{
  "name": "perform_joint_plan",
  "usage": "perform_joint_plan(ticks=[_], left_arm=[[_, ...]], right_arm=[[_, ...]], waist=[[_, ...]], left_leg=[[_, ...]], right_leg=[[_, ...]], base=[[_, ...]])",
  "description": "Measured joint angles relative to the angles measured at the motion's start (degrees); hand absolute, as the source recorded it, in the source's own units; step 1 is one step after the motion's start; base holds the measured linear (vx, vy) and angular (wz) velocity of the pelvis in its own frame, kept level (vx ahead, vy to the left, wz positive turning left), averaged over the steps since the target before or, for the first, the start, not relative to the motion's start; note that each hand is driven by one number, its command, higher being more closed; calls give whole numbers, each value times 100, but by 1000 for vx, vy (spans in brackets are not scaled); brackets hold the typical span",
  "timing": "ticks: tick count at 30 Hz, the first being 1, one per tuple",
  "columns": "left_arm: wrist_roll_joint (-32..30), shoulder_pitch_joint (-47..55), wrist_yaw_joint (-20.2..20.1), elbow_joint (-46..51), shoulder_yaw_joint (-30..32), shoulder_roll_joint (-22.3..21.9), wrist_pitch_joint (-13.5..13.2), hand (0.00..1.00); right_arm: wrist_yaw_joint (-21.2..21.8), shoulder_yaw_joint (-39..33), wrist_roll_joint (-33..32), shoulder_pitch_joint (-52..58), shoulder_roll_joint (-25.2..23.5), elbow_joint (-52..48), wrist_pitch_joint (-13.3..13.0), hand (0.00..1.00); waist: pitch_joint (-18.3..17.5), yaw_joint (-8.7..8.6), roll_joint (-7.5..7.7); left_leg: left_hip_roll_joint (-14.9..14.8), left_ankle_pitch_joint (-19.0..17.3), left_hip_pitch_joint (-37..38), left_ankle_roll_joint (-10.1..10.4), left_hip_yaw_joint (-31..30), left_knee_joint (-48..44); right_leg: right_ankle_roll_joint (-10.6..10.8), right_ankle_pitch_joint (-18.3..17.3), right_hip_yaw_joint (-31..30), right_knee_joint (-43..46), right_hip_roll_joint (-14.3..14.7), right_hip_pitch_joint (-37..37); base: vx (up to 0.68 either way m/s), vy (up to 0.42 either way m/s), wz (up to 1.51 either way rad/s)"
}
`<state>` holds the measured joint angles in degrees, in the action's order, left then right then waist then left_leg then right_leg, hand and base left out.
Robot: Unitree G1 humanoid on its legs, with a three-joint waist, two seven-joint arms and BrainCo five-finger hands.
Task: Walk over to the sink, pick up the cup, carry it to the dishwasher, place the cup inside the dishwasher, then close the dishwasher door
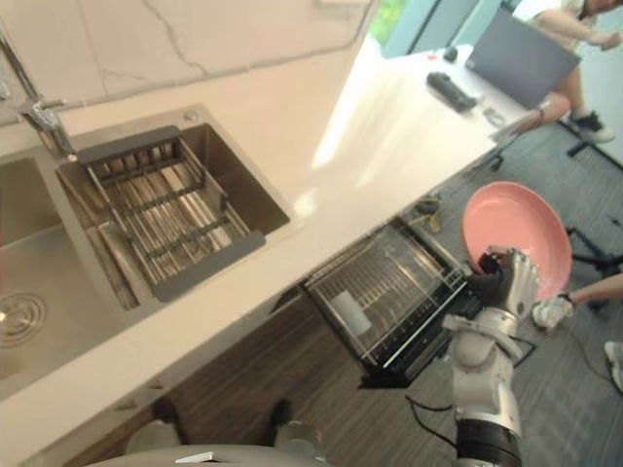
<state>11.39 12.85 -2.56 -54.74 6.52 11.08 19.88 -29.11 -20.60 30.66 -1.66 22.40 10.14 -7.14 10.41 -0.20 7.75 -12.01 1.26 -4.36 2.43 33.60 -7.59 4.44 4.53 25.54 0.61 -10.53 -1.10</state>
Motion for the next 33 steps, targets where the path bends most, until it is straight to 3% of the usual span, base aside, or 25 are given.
perform_joint_plan(ticks=[3, 5, 6, 7, 8, 10, 14, 20, 23, 33], left_arm=[[254, 99, 120, -15, 4, -210, -88, 0], [258, 227, 128, -19, 8, -289, -168, 0], [315, 301, 121, -31, 30, -308, -229, 0], [344, 402, 99, -26, 40, -330, -265, 0], [372, 476, 97, -30, 40, -405, -277, 0], [481, 627, 89, -27, 69, -486, -331, 0], [524, 690, 95, -35, 11, -507, -374, 0], [403, 596, 53, 19, -23, -689, -368, 0], [403, 546, 34, 26, -44, -713, -361, 0], [423, 219, -73, 127, -62, -720, -263, 0]], right_arm=[[46, 30, 2, 169, -215, 6, 126, 100], [59, -5, 2, 209, -214, 10, 176, 100], [78, -9, 2, 202, -213, 13, 241, 100], [116, 12, 2, 138, -211, 70, 262, 100], [125, 73, 3, 82, -210, 158, 262, 100], [163, 305, 0, 10, -209, 316, 319, 100], [248, 422, -115, 0, -176, 719, 416, 100], [295, 497, -263, -784, 341, 1135, 650, 100], [384, 658, -461, -1331, 702, 1553, 799, 100], [574, 1262, -834, -2656, 1007, 1816, 1026, 100]], waist=[[75, 11, -344], [104, 5, -402], [116, 31, -420], [120, 128, -456], [112, 223, -478], [97, 330, -533], [89, 299, -578], [283, 277, -992], [427, 284, -1072], [1293, 328, -1050]], left_leg=[[-108, 112, 66, 109, -62, 30], [-81, 122, 123, 158, -212, 68], [33, 39, 129, 253, -673, 51], [321, -206, 154, 311, -1565, 14], [512, -390, 173, 291, -2091, -30], [686, -629, 245, 254, -2483, -129], [730, -664, 212, 209, -2415, -131], [944, -521, 114, 12, -2758, -88], [1068, -383, 40, -35, -2901, 88], [1229, -191, -564, -66, -2907, 65]], right_leg=[[-25, -75, 7, 41, 129, 12], [-20, -95, -26, 20, 149, 32], [-5, -110, -125, -31, 165, 66], [-3, -86, -331, -73, 178, 73], [-4, -77, -488, -117, 198, 63], [-10, -73, -745, -177, 245, 56], [21, 25, -758, -183, 191, -72], [113, 312, -702, -340, 103, -89], [154, 371, -573, -396, 12, -133], [125, 639, -591, -522, -144, -713]], base=[[-102, -53, -6], [-58, -15, -8], [-56, 19, -44], [-30, 36, -72], [-30, 63, -87], [-12, 62, -84], [44, 23, -25], [71, 17, 3], [-38, 38, 27], [-107, 31, 2]])
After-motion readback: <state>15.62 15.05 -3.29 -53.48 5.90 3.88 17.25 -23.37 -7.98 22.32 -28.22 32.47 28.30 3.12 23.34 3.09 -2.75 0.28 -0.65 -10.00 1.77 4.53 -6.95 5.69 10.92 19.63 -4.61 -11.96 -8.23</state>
